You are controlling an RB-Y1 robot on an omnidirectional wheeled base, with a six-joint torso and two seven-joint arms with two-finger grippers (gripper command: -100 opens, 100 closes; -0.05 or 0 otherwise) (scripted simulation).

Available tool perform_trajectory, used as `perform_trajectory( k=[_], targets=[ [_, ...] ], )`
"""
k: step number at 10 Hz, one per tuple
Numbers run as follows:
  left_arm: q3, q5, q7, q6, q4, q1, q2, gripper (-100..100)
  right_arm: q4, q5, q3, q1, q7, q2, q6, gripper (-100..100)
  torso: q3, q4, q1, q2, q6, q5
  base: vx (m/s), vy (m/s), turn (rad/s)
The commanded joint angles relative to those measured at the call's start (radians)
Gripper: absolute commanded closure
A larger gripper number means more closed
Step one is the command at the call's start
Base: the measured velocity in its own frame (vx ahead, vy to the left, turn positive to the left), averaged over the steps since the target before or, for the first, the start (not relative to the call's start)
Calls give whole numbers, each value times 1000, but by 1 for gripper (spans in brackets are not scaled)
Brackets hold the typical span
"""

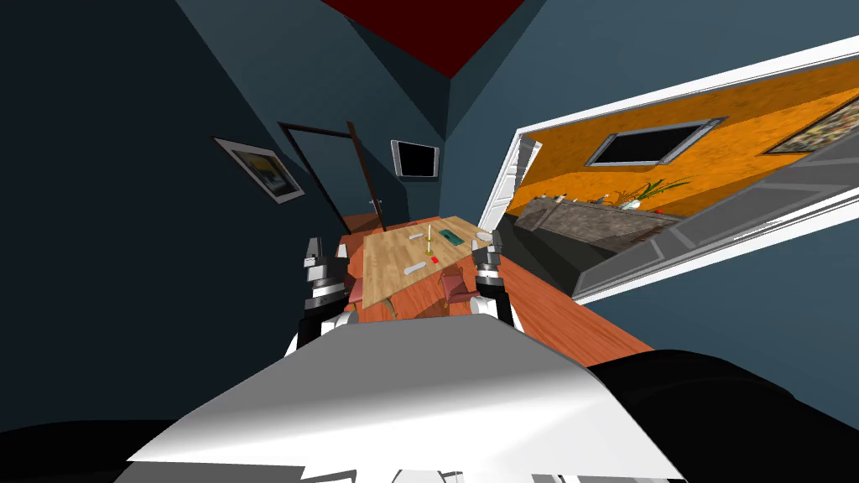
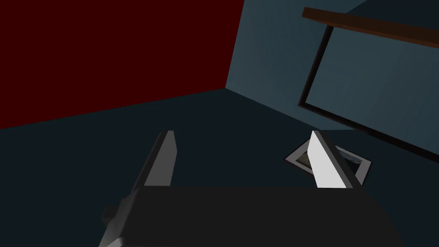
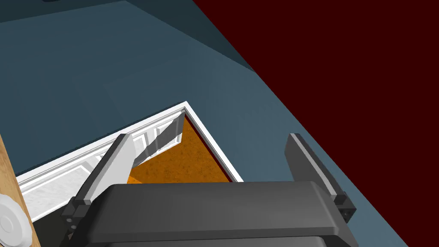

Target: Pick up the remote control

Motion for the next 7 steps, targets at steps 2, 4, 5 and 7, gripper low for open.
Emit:
perform_trajectory(
  k=[2, 4, 5, 7],
  targets=[
    [2, 15, 5, 37, 25, -22, 59, -100, 0, 0, 0, 0, 0, 0, 0, 0, 0, 0, 0, 0, 0, 0, -2, -2, -46],
    [5, 38, 13, 90, 60, -54, 108, -100, 0, 0, 0, 0, 0, 0, 0, 0, 0, 0, 0, 0, 0, 0, -7, -1, -63],
    [7, 53, 18, 122, 82, -74, 130, -100, 0, 0, 0, 0, 0, 0, 0, 0, 0, 0, 0, 0, 0, 0, -8, -2, -92],
    [8, 70, 24, 162, 106, -97, 151, -100, 0, 0, 0, 0, 0, 0, 0, 0, 0, 0, 0, 0, 0, 0, -8, 1, -72]
  ],
)
